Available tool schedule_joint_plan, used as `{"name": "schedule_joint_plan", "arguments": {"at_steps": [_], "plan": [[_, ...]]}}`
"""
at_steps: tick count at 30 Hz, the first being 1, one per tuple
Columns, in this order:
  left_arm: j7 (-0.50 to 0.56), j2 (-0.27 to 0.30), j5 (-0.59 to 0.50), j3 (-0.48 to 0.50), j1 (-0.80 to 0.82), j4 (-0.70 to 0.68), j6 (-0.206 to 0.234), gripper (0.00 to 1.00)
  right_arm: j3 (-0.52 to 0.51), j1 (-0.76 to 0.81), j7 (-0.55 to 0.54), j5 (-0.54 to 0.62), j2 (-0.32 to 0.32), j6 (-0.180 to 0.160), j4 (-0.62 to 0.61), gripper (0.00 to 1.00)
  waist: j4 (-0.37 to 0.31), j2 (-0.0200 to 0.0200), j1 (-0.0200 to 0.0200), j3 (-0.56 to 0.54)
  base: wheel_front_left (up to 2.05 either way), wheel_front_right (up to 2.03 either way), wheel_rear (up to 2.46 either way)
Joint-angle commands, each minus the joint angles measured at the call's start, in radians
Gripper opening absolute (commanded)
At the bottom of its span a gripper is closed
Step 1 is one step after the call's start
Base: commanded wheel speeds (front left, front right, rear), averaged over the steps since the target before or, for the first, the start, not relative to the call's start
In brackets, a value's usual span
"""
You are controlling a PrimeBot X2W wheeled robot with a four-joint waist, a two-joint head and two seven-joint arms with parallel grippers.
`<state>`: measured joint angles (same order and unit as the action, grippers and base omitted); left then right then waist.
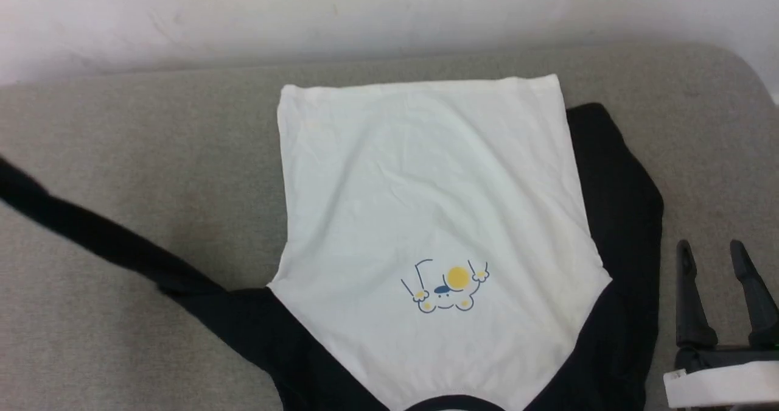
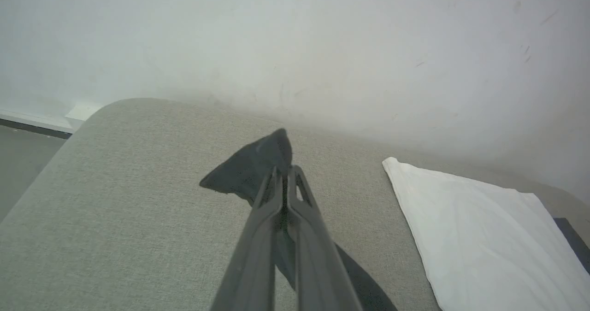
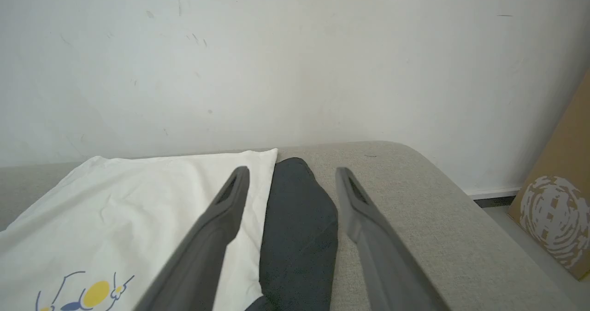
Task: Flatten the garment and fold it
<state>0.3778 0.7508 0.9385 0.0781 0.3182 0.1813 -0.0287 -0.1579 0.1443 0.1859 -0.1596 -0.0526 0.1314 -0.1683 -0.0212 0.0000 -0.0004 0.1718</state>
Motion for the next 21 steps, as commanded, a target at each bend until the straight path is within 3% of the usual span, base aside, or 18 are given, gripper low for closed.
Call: {"name": "schedule_joint_plan", "arguments": {"at_steps": [1, 10, 21], "plan": [[-0.007, 0.015, 0.011, 0.028, -0.044, -0.014, 0.012, 0.00, -0.002, 0.012, 0.003, -0.005, 0.002, -0.001, 0.002, 1.00, 0.026, 0.0000, 0.0004, -0.071, 0.00, 0.00, 0.00], [-0.005, 0.037, 0.050, 0.151, -0.249, -0.134, 0.060, 0.00, -0.007, 0.058, -0.003, -0.017, 0.002, -0.001, 0.001, 1.00, 0.064, 0.0000, 0.0004, -0.142, 0.00, 0.00, 0.00], [0.018, 0.023, -0.015, 0.080, -0.275, -0.333, 0.124, 0.00, -0.002, 0.081, -0.012, -0.022, 0.002, -0.001, -0.012, 1.00, 0.069, 0.0000, 0.0004, -0.168, 0.00, 0.00, 0.00]]}}
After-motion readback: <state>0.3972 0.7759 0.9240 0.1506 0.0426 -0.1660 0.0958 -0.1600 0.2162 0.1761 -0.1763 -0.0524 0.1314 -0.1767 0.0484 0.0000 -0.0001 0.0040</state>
